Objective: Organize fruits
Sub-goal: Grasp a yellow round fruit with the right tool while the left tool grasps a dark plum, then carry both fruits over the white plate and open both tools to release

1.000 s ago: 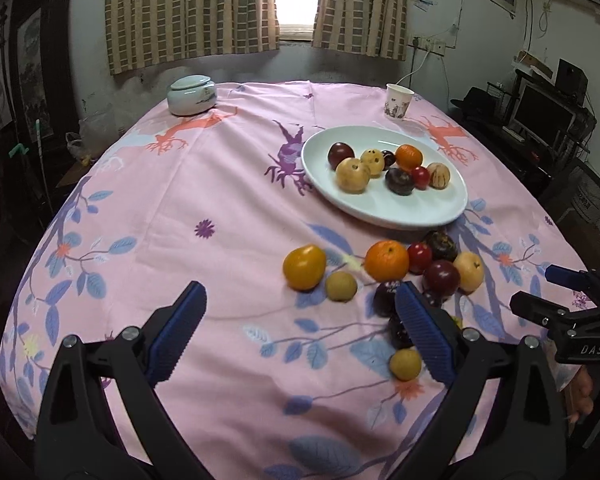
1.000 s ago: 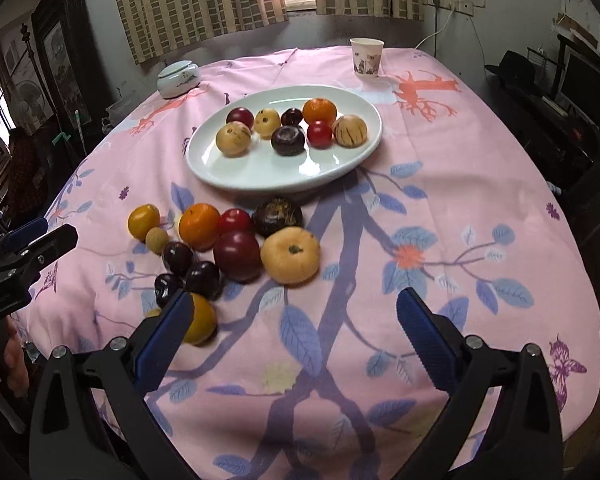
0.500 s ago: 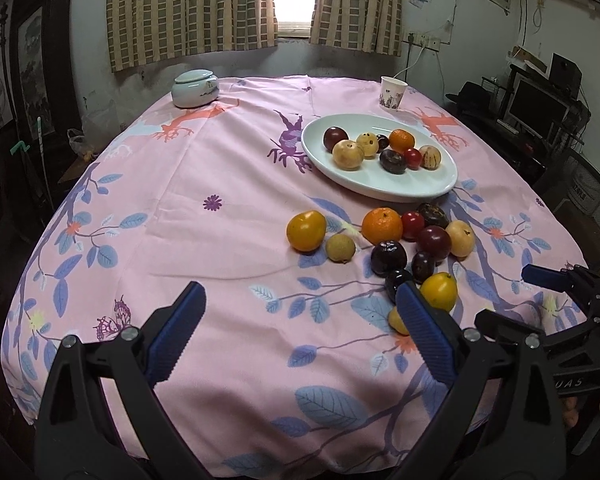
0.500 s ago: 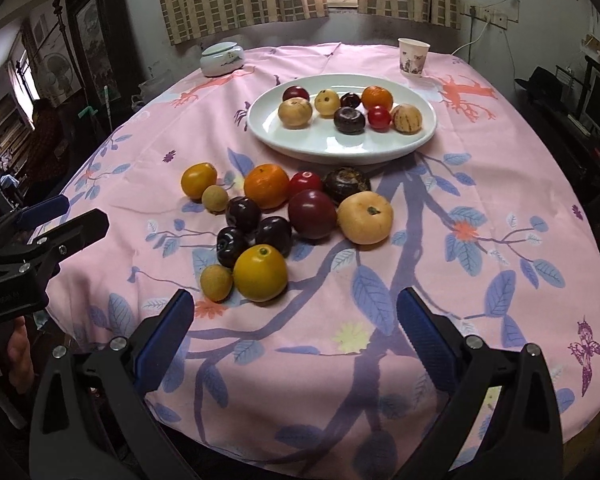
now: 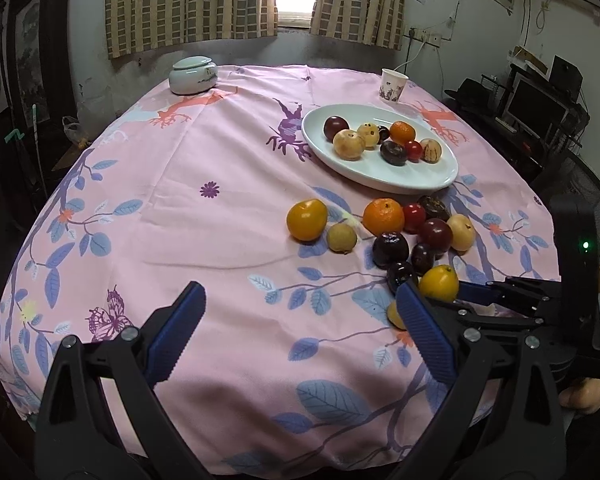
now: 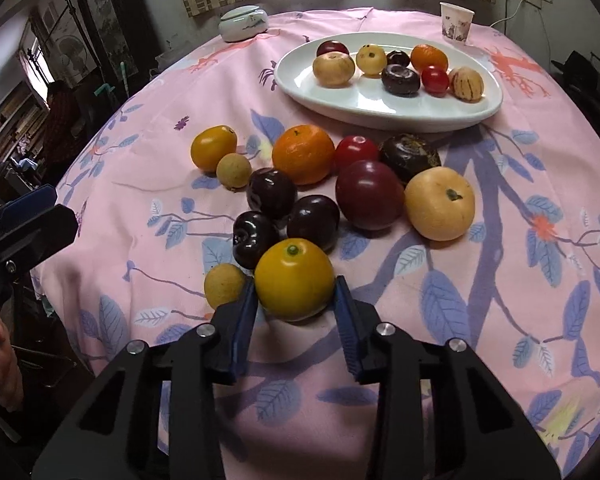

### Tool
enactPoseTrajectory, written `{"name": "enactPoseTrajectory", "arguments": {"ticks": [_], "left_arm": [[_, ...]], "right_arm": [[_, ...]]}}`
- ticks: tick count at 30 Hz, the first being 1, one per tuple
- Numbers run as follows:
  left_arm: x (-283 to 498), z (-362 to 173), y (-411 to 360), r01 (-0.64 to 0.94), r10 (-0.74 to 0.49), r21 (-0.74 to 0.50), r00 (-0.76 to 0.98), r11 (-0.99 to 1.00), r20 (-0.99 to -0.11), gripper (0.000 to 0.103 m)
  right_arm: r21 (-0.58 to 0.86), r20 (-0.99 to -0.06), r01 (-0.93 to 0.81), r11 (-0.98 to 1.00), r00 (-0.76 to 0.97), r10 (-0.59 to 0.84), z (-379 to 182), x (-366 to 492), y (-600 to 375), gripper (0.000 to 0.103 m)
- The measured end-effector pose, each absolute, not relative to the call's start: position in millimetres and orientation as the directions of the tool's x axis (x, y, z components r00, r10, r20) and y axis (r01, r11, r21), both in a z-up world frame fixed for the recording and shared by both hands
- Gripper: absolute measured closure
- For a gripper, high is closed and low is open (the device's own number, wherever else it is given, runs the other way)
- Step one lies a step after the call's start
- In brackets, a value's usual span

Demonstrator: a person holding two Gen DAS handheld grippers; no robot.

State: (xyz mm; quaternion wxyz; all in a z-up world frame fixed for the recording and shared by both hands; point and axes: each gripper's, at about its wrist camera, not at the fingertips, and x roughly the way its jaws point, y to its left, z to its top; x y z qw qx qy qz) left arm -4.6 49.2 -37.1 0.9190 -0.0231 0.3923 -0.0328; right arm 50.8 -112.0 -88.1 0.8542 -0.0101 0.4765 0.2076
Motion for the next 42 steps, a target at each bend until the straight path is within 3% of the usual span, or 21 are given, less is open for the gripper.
{"name": "enactPoseTrajectory", "arguments": {"ticks": [7, 13, 18, 20, 21, 24, 25, 26, 42], "left_arm": [[10.4, -51.3, 21.1, 0.098, -0.143, -0.104, 0.653, 0.99, -0.744, 0.005], [33.1, -75.5, -21.5, 0.137, -0.073, 0.019, 0.634, 0.99, -0.769, 0.005], [48.9, -91.4, -29.6, 0.13, -0.073, 0.007, 0.601, 0.991, -0.796, 0.009], [54.8, -97.4, -28.1, 0.134, -0.104, -0.032, 0.573, 0.99, -0.813, 0.032], [57.7, -101.4, -27.2, 0.135, -0.118, -0.051, 0.553, 0.99, -0.825, 0.038], [58.6, -104.8, -29.1, 0.14, -0.133, -0.065, 0.555, 0.988, -0.821, 0.041], [58.3, -104.3, -29.6, 0.146, -0.143, -0.073, 0.557, 0.987, -0.818, 0.048], [57.2, -102.4, -28.7, 0.156, -0.176, -0.106, 0.555, 0.982, -0.813, 0.075], [20.1, -63.1, -19.4, 0.2, -0.222, -0.124, 0.608, 0.972, -0.763, 0.073]], "right_arm": [[0.155, -0.804, -0.242, 0.958, 0.532, 0.265, -68.9, 38.0, -151.9, 0.064], [0.207, -0.79, -0.211, 0.955, 0.54, 0.29, -63.8, 29.7, -178.7, 0.064], [0.228, -0.789, -0.214, 0.95, 0.531, 0.309, -63.4, 26.2, -185.0, 0.064], [0.233, -0.79, -0.214, 0.949, 0.528, 0.313, -63.6, 25.6, -186.4, 0.064], [0.235, -0.79, -0.214, 0.948, 0.527, 0.315, -63.7, 25.4, -186.9, 0.064], [0.243, -0.788, -0.216, 0.946, 0.525, 0.322, -63.0, 24.6, -187.6, 0.064], [0.243, -0.788, -0.216, 0.946, 0.524, 0.322, -62.9, 24.6, -187.1, 0.064], [0.241, -0.789, -0.218, 0.946, 0.523, 0.322, -62.7, 24.3, -186.1, 0.064], [0.222, -0.789, -0.259, 0.94, 0.519, 0.329, -57.0, 17.2, -167.7, 0.064]]}}
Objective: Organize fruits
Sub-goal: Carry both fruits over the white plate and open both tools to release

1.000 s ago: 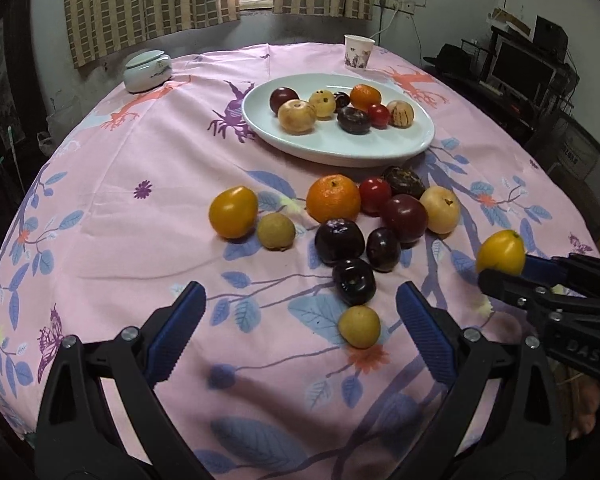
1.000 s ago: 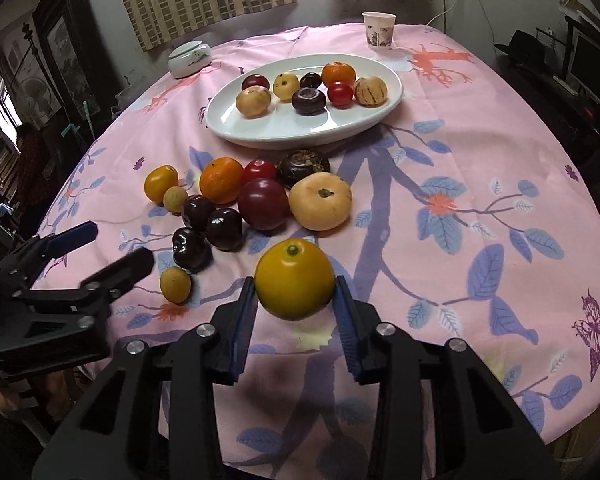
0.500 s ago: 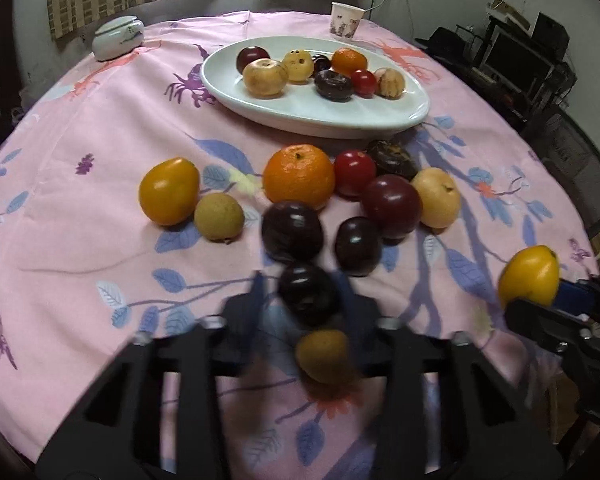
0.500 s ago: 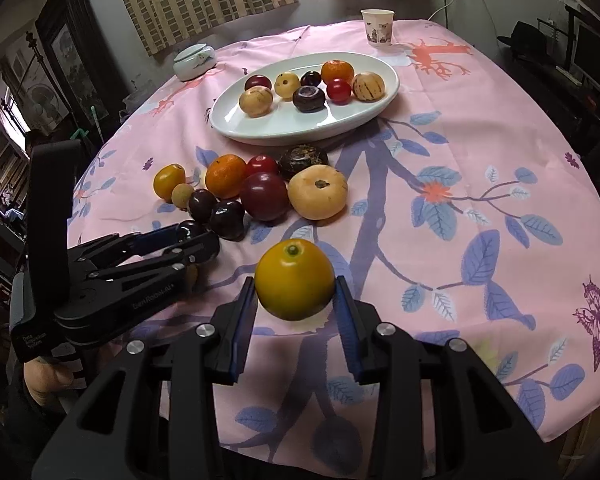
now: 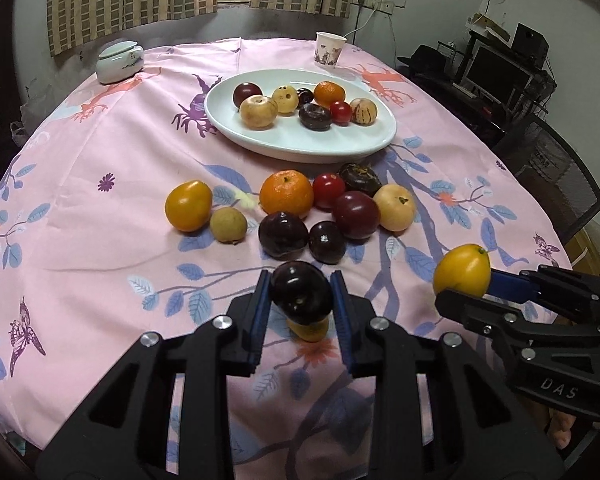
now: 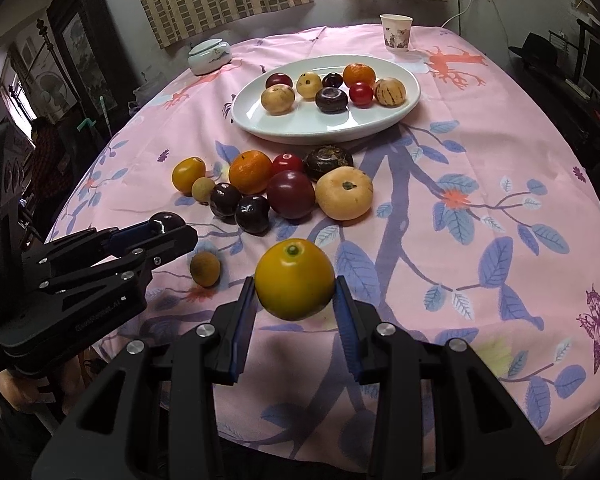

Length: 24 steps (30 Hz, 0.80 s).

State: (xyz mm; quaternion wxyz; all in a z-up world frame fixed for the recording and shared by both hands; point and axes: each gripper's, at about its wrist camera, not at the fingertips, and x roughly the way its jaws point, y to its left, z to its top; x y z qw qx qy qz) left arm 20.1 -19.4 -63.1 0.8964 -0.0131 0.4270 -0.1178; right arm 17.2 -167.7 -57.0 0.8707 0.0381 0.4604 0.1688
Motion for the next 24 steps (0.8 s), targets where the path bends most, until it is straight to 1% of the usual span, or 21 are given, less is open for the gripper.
{"name": "enactPoseTrajectory", "arguments": {"ticks": [14, 21, 24], "left_arm": [[21.3, -55.8, -15.0, 0.205, -0.229, -0.127, 0.614, 0.97, -0.755, 0.073], [44.4, -48.5, -13.8, 0.201, -0.215, -0.114, 0.613, 0.973, -0.761, 0.073], [63.7, -36.5, -14.0, 0.216, -0.219, -0.106, 0.611, 0.971, -0.761, 0.073]], "right_arm": [[0.227, -0.778, -0.265, 0.937, 0.529, 0.338, -53.4, 22.4, -167.2, 0.064], [0.23, -0.781, -0.255, 0.939, 0.528, 0.334, -53.1, 42.8, -174.0, 0.064], [0.225, -0.779, -0.278, 0.934, 0.524, 0.344, -45.3, 59.2, -174.0, 0.064]]}}
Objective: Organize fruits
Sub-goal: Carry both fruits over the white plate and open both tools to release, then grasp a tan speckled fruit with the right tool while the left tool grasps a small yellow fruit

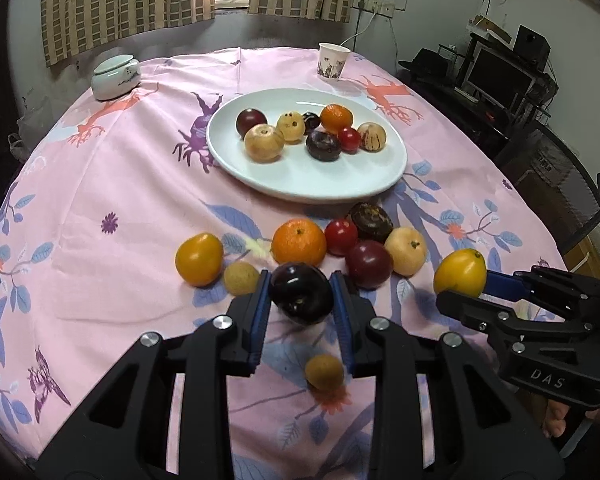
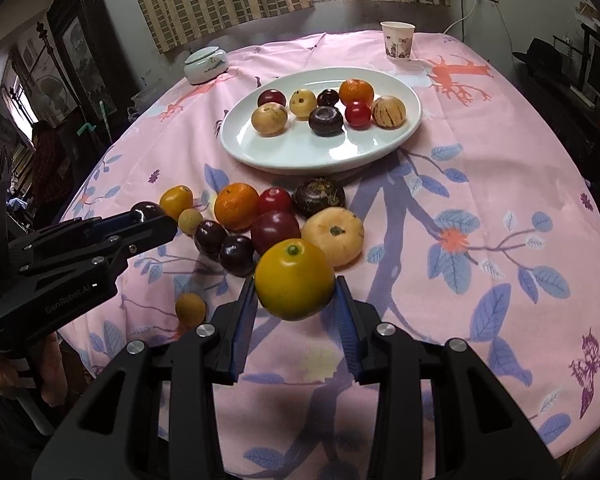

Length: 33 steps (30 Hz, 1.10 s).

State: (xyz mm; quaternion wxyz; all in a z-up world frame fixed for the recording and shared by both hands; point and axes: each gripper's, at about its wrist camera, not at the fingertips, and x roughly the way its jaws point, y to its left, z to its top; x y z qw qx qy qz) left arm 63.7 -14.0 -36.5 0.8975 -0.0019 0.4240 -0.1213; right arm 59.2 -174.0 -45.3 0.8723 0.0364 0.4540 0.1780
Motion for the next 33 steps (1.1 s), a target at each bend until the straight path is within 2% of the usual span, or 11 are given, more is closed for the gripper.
{"name": "enactPoseTrajectory", "arguments": {"ticks": [4, 10, 15, 24, 27, 28, 29, 30, 31, 33], "left_arm": [[109.3, -13.4, -18.8, 0.207, -0.162, -0.033, 0.647, 0.978, -0.745, 0.073], [214.9, -8.1, -21.3, 0.186, -0.16, -0.057, 0.606, 0.981, -0.779, 0.073], [286.2, -23.3, -32.5, 0.159, -0.13, -0.046, 0.57, 0.986, -0.811, 0.073], [335.7, -46.9, -48.2, 0.159, -0.139, -0.064, 0.516, 0.985, -0.845, 0.072], [340.2, -46.3, -48.8, 0.146, -0.131, -0.063, 0.523, 0.987, -0.842, 0.069], [339.9, -43.4, -47.5, 0.141, -0.131, -0.064, 0.533, 0.988, -0.836, 0.053], [338.1, -38.3, -45.4, 0.131, -0.129, -0.066, 0.552, 0.989, -0.824, 0.042], [334.2, -32.2, -42.2, 0.122, -0.126, -0.068, 0.573, 0.99, -0.81, 0.042], [331.1, -26.2, -39.2, 0.121, -0.129, -0.071, 0.58, 0.99, -0.804, 0.042], [319.8, -11.1, -29.5, 0.114, -0.143, -0.093, 0.595, 0.989, -0.791, 0.042]], "right_arm": [[0.202, -0.775, -0.31, 0.929, 0.53, 0.346, -31.0, 96.6, -170.4, 0.064], [0.163, -0.772, -0.322, 0.933, 0.548, 0.324, -21.5, 184.1, -160.3, 0.064], [0.154, -0.801, -0.317, 0.936, 0.514, 0.306, -35.4, 248.1, -149.3, 0.064], [0.149, -0.81, -0.298, 0.943, 0.51, 0.29, -54.0, 279.5, -145.1, 0.065], [0.165, -0.805, -0.29, 0.943, 0.513, 0.299, -55.5, 285.3, -145.9, 0.064], [0.172, -0.805, -0.287, 0.943, 0.511, 0.302, -55.8, 287.4, -146.3, 0.063], [0.179, -0.804, -0.283, 0.942, 0.51, 0.306, -55.5, 289.2, -147.0, 0.06], [0.18, -0.795, -0.275, 0.945, 0.525, 0.304, -53.3, 288.4, -149.0, 0.042], [0.173, -0.78, -0.263, 0.949, 0.552, 0.295, -49.0, 284.6, -150.9, 0.032], [0.163, -0.754, -0.256, 0.953, 0.59, 0.288, -37.8, 276.2, -154.5, 0.031]]}}
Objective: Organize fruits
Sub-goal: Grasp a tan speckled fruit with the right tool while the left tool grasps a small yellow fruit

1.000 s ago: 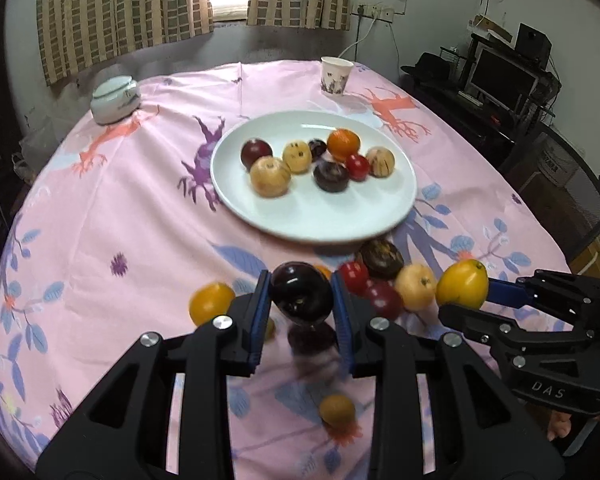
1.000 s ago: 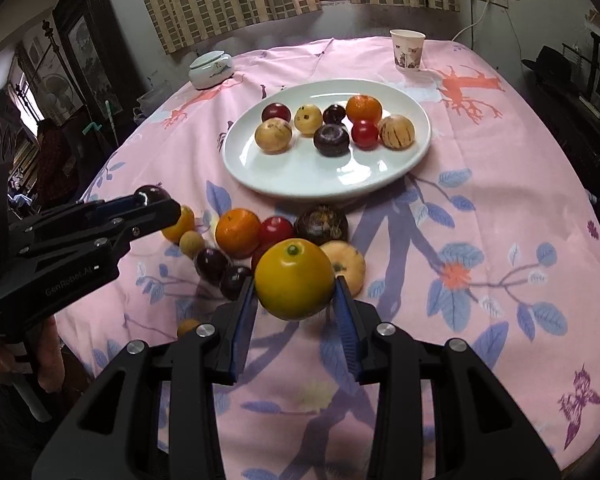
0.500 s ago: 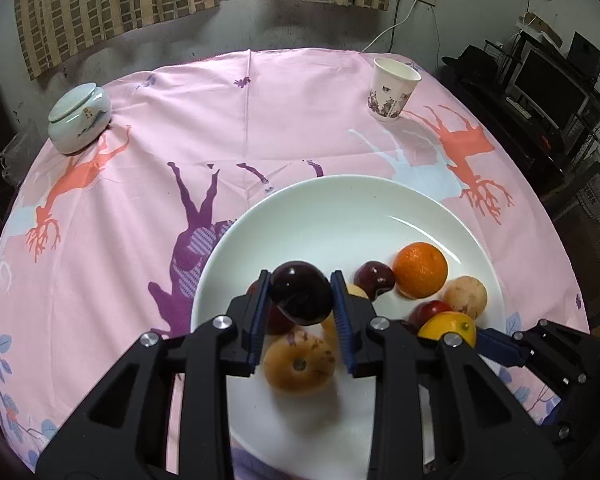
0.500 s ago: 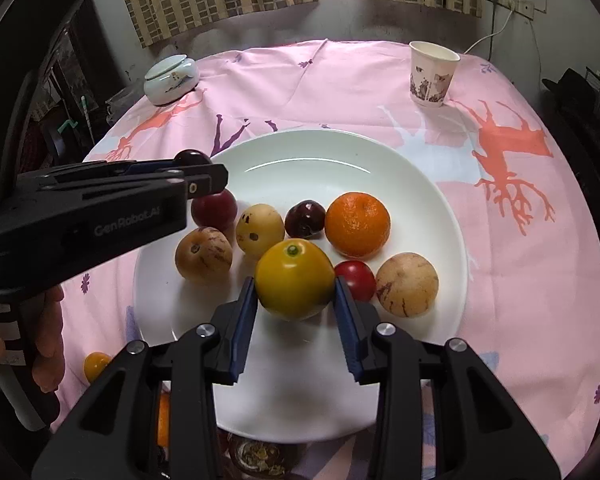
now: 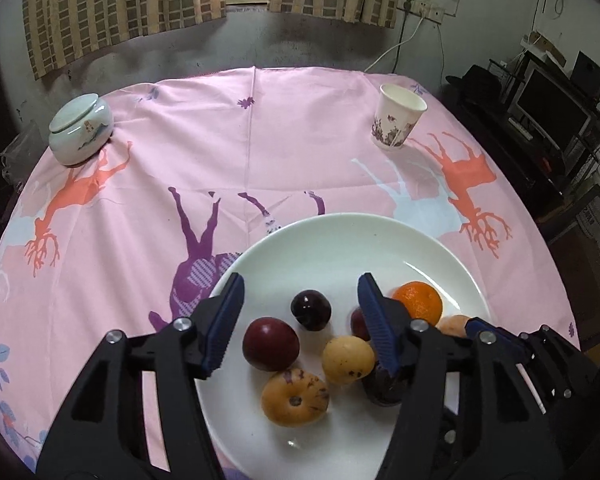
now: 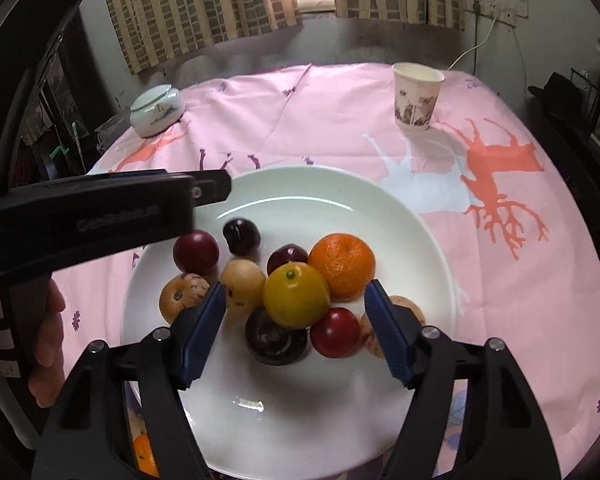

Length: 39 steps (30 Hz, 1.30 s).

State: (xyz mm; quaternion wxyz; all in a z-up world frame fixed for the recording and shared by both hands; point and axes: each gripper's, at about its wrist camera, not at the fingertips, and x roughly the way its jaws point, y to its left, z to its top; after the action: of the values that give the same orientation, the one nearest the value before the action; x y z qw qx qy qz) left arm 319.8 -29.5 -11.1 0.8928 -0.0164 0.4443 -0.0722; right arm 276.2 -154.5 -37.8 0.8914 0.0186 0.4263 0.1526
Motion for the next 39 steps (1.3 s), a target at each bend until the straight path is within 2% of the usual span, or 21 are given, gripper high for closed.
{"name": "enactPoseTrajectory", "arguments": {"ticks": [3, 4, 6, 9, 14, 20, 33, 39], "left_arm": [[288.2, 16.4, -10.0, 0.109, -0.188, -0.154, 0.629, 0.982, -0.754, 0.041], [273.8, 25.1, -4.3, 0.112, -0.198, -0.164, 0.642, 0.98, -0.74, 0.036], [242.2, 37.5, 4.5, 0.117, -0.201, -0.166, 0.669, 0.979, -0.716, 0.032], [189.1, 45.1, 17.6, 0.125, -0.21, -0.171, 0.697, 0.977, -0.685, 0.029], [107.4, 28.2, 31.1, 0.128, -0.214, -0.176, 0.712, 0.976, -0.668, 0.025], [34.5, -3.2, 43.0, 0.077, -0.174, -0.172, 0.716, 0.982, -0.676, 0.025], [2.4, -33.5, 32.1, 0.114, -0.187, -0.148, 0.66, 0.982, -0.728, 0.024], [2.6, -50.7, 18.4, 0.153, -0.206, -0.141, 0.617, 0.978, -0.76, 0.024]], "right_arm": [[0.168, -0.731, -0.266, 0.949, 0.613, 0.301, -13.9, 255.3, -161.5, 0.031], [0.161, -0.721, -0.271, 0.949, 0.624, 0.301, -6.4, 246.5, -164.8, 0.029], [0.143, -0.7, -0.271, 0.952, 0.652, 0.291, 8.5, 224.1, -173.1, 0.024], [0.16, -0.672, -0.254, 0.954, 0.68, 0.294, 23.5, 189.3, -189.0, 0.024], [0.232, -0.656, -0.227, 0.946, 0.681, 0.325, 21.4, 132.0, -209.7, 0.024], [0.265, -0.664, -0.168, 0.95, 0.682, 0.306, -3.3, 70.6, -215.7, 0.024], [0.192, -0.73, -0.203, 0.96, 0.624, 0.278, -29.7, 32.1, -193.9, 0.024], [0.048, -0.74, -0.197, 0.979, 0.652, 0.168, -48.9, 49.5, -182.3, 0.024]]}}
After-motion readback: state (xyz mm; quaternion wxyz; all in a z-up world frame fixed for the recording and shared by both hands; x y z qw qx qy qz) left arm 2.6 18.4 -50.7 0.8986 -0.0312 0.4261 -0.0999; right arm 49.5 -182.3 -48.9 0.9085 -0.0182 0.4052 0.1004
